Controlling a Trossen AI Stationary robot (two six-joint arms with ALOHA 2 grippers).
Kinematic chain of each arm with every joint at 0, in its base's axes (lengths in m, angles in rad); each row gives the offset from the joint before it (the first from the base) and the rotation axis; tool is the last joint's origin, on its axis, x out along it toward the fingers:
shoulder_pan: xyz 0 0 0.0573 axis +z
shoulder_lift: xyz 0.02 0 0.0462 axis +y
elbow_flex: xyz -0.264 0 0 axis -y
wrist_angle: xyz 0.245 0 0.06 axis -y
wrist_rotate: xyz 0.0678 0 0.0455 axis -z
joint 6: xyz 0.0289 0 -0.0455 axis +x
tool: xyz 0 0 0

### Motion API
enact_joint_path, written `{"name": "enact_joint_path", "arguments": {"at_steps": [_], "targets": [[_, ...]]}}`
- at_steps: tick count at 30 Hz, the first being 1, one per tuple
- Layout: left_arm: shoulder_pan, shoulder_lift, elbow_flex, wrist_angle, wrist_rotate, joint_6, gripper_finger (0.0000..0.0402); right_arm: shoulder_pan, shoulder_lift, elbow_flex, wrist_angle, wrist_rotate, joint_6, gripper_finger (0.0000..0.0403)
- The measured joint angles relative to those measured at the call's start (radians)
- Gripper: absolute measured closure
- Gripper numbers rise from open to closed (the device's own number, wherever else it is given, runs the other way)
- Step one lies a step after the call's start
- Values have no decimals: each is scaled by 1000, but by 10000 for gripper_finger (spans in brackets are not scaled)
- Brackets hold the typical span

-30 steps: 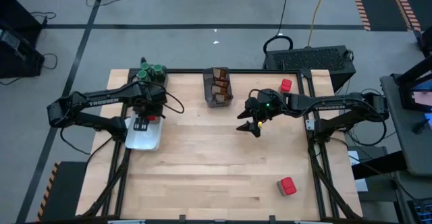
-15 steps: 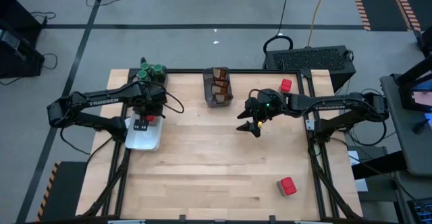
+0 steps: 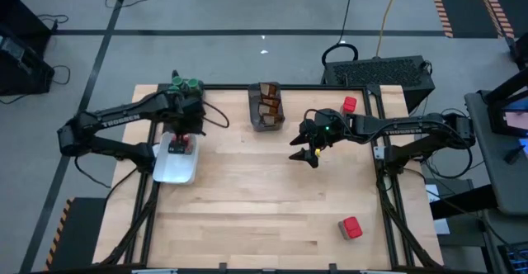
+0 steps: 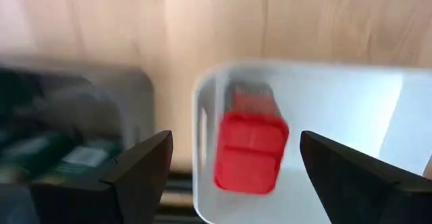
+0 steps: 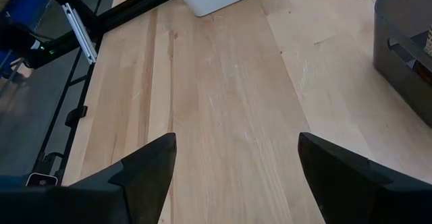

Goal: Sort spices by type
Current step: Put the bottom red seasoning can into the white bin

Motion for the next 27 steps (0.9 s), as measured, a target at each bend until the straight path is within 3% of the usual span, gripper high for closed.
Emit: {"name": "enact_joint_path", "arguments": {"at_steps": [5, 10, 18, 23, 27], "targets": [[-13, -1, 93, 104, 59, -47, 72, 0, 0, 0, -3, -1, -3, 110], [-85, 0, 109, 341, 101, -155, 72, 2, 0, 0, -27, -16, 23, 110], [-232, 21, 109, 735, 96, -155, 72, 50, -1, 0, -46, -299, 219, 110], [-247, 39, 110, 1022, 93, -155, 72, 118, -7, 0, -47, -381, 371, 110], [-232, 65, 109, 1152, 107, -124, 72, 184, -7, 47, -130, -398, 467, 110]]}}
